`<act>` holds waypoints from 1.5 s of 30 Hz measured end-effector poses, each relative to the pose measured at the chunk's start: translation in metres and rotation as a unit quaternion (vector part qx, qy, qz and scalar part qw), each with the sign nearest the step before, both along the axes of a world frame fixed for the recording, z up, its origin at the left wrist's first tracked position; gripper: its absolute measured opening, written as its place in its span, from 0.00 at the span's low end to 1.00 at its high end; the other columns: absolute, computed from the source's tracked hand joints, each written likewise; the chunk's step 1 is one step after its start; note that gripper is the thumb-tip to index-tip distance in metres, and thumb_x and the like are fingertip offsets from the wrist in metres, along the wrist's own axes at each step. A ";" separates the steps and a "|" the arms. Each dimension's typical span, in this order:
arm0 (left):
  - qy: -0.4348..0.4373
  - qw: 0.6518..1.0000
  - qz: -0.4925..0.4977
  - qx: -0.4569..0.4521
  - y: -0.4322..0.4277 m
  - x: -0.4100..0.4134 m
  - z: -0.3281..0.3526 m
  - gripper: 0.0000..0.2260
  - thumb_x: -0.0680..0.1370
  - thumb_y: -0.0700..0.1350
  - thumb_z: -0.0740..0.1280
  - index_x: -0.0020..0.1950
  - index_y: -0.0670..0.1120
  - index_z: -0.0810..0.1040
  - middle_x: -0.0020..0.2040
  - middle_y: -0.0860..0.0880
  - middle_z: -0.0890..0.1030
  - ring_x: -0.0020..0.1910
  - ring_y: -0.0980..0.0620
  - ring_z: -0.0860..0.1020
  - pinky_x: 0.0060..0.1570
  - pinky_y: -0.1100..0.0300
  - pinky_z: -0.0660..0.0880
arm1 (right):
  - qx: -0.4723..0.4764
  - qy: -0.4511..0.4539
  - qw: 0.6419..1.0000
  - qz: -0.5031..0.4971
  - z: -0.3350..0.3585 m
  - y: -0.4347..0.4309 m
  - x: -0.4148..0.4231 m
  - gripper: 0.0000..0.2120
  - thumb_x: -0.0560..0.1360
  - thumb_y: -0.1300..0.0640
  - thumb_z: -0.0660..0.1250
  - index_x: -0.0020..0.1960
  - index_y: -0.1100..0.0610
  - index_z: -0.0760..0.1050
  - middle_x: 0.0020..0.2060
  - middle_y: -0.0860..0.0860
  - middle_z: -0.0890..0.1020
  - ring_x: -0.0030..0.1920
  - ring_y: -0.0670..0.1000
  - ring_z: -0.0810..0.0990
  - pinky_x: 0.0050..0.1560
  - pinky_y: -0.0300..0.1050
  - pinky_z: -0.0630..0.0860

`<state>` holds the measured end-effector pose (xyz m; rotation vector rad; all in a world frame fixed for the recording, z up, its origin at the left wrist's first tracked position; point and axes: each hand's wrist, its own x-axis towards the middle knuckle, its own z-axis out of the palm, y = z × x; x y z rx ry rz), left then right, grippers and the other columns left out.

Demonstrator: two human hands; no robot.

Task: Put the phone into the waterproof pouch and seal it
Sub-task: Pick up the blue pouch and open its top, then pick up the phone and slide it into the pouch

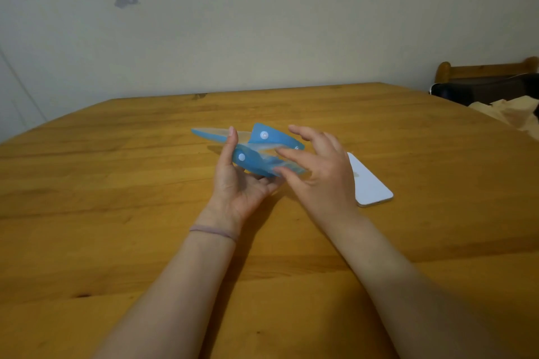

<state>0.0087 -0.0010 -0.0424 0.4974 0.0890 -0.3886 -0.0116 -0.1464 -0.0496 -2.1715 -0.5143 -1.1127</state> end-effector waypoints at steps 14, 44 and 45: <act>-0.023 1.000 0.008 -0.007 0.000 0.001 -0.002 0.25 0.76 0.58 0.66 0.62 0.38 0.75 0.65 0.38 0.74 0.67 0.42 0.72 0.69 0.43 0.66 | -0.034 0.080 0.995 -0.039 0.001 0.004 -0.002 0.31 0.61 0.42 0.74 0.62 0.39 0.69 0.71 0.43 0.62 0.67 0.50 0.66 0.64 0.55 0.70; -0.004 0.996 0.092 -0.011 0.005 0.003 -0.004 0.21 0.77 0.53 0.67 0.61 0.39 0.74 0.55 0.36 0.81 0.54 0.40 0.81 0.48 0.44 0.80 | -0.051 0.459 0.843 -0.277 -0.012 -0.074 0.020 0.38 0.66 0.39 0.73 0.69 0.52 0.63 0.63 0.57 0.73 0.64 0.60 0.70 0.57 0.54 0.71; -0.005 0.996 0.091 -0.010 0.005 0.003 -0.004 0.21 0.77 0.53 0.67 0.61 0.39 0.74 0.53 0.36 0.82 0.52 0.40 0.82 0.45 0.45 0.81 | -0.057 0.458 0.841 -0.282 -0.012 -0.074 0.020 0.37 0.66 0.39 0.72 0.69 0.52 0.63 0.62 0.57 0.74 0.64 0.60 0.70 0.57 0.54 0.71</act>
